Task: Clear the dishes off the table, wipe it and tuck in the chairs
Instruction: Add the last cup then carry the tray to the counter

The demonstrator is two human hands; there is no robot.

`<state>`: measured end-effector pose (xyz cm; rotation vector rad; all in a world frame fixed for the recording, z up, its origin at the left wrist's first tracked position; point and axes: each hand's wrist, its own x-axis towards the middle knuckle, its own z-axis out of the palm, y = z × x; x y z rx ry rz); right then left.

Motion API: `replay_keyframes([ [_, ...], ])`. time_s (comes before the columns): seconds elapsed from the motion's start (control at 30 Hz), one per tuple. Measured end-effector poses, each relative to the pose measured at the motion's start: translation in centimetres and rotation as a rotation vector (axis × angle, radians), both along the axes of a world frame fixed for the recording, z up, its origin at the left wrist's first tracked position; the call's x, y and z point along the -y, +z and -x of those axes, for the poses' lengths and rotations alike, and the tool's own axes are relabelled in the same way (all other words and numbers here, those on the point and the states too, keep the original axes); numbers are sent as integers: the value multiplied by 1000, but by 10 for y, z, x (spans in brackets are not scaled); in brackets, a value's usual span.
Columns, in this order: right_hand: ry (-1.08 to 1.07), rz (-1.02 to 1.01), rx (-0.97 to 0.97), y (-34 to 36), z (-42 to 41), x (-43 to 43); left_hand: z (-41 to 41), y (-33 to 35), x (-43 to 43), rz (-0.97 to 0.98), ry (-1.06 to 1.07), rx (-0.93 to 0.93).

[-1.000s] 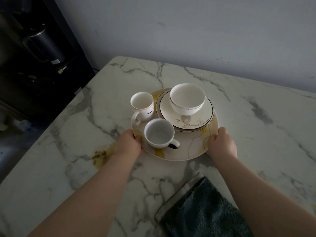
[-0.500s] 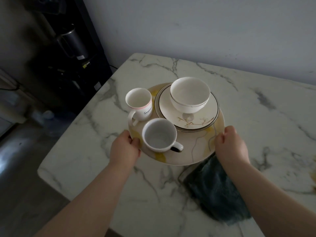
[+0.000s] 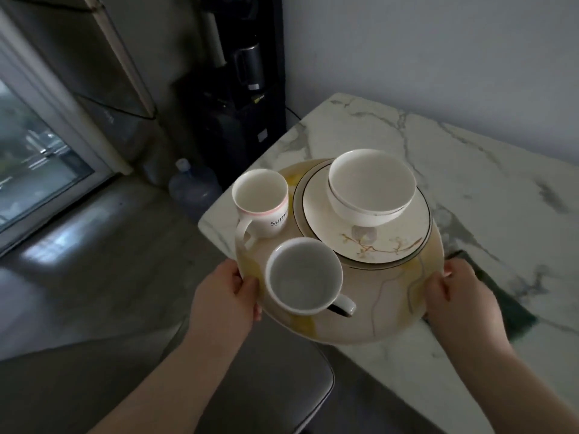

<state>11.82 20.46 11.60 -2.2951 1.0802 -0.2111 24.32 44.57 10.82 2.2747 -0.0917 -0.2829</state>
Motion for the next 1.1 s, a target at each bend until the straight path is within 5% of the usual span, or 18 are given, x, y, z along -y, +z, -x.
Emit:
replay_keyframes([
  [0.57, 630, 52, -30, 71, 13, -213, 186, 68, -254, 188, 672, 18],
  [1.1, 1055, -22, 66, 117, 106, -530, 384, 124, -530, 29, 981, 135],
])
